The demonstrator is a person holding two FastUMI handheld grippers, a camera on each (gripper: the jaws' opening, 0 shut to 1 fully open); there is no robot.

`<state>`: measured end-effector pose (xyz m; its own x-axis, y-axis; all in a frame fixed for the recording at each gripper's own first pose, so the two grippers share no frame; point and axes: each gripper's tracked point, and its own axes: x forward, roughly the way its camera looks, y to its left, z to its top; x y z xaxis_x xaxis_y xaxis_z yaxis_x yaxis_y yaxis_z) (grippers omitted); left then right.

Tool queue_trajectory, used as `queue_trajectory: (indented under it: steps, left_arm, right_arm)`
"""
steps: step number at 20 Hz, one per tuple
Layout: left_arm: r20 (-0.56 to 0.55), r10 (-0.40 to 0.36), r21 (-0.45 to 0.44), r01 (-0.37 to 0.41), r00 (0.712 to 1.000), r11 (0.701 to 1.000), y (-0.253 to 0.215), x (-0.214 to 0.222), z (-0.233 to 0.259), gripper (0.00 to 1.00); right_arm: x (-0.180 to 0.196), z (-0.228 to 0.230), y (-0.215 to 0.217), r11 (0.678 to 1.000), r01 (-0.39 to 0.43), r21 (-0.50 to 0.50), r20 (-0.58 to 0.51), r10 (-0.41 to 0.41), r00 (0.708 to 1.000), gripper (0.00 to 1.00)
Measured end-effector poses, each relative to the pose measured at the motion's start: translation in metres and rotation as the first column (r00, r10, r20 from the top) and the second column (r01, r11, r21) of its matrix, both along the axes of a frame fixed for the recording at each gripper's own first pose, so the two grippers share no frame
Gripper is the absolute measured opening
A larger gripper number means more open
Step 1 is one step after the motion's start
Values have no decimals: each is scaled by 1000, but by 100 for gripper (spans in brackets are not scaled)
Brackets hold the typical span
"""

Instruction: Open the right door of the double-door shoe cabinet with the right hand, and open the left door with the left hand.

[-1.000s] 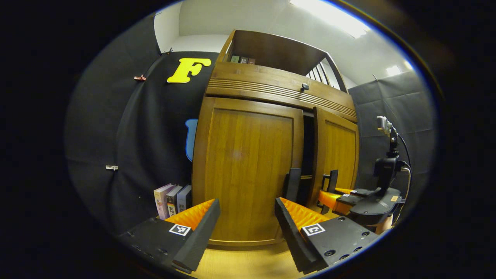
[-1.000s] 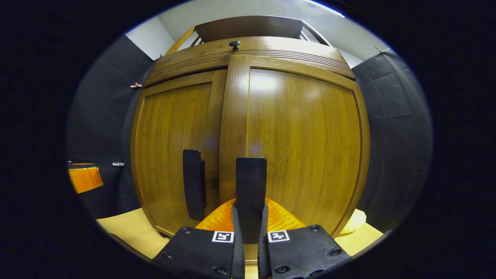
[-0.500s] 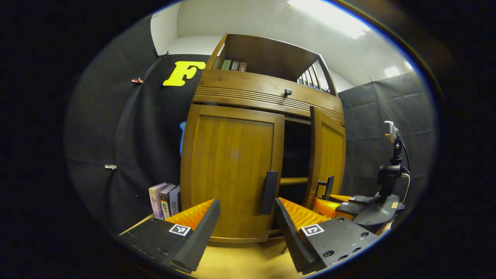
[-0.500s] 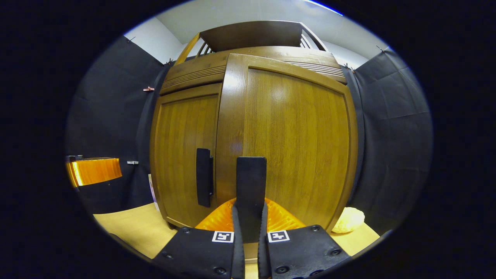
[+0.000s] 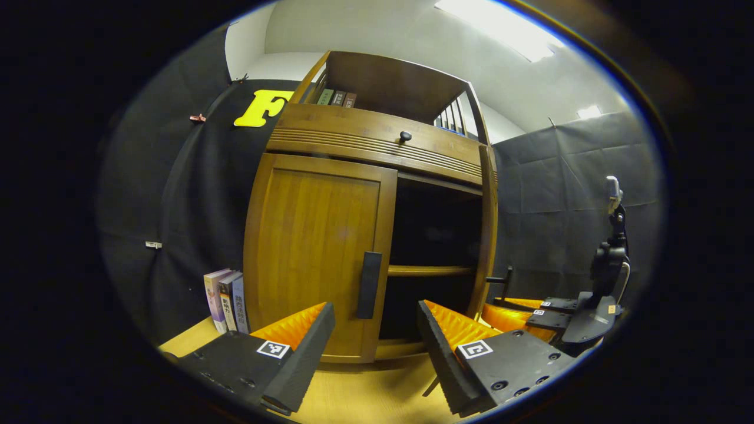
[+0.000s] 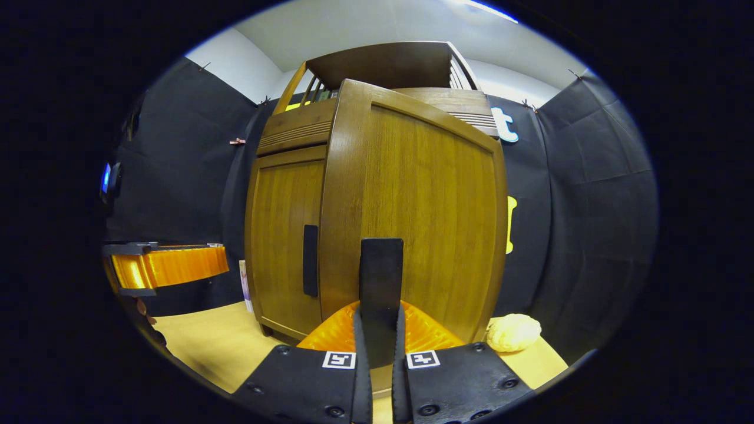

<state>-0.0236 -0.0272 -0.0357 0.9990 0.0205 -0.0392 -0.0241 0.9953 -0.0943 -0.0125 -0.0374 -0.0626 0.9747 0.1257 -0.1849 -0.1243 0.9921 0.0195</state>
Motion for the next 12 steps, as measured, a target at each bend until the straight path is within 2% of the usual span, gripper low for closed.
queue_trajectory:
  steps: [9,10,11,12]
  left_arm:
    - [-25,10,-5,-10,1000,1000,-11,2,-10,88]
    - [-22,5,-9,-5,1000,1000,-14,3,-10,88]
    - [-21,1,-13,-1,1000,1000,-16,4,-9,88]
    - [-21,-2,-16,2,1000,1000,-19,5,-10,88]
  right_arm:
    - [-37,16,-53,997,74,-17,29,-74,997,16]
    - [-40,19,-61,996,90,-17,31,-89,996,12]
    - [-43,20,-68,994,105,-19,32,-104,994,16]
    - [-47,22,-76,992,121,-27,35,-120,992,16]
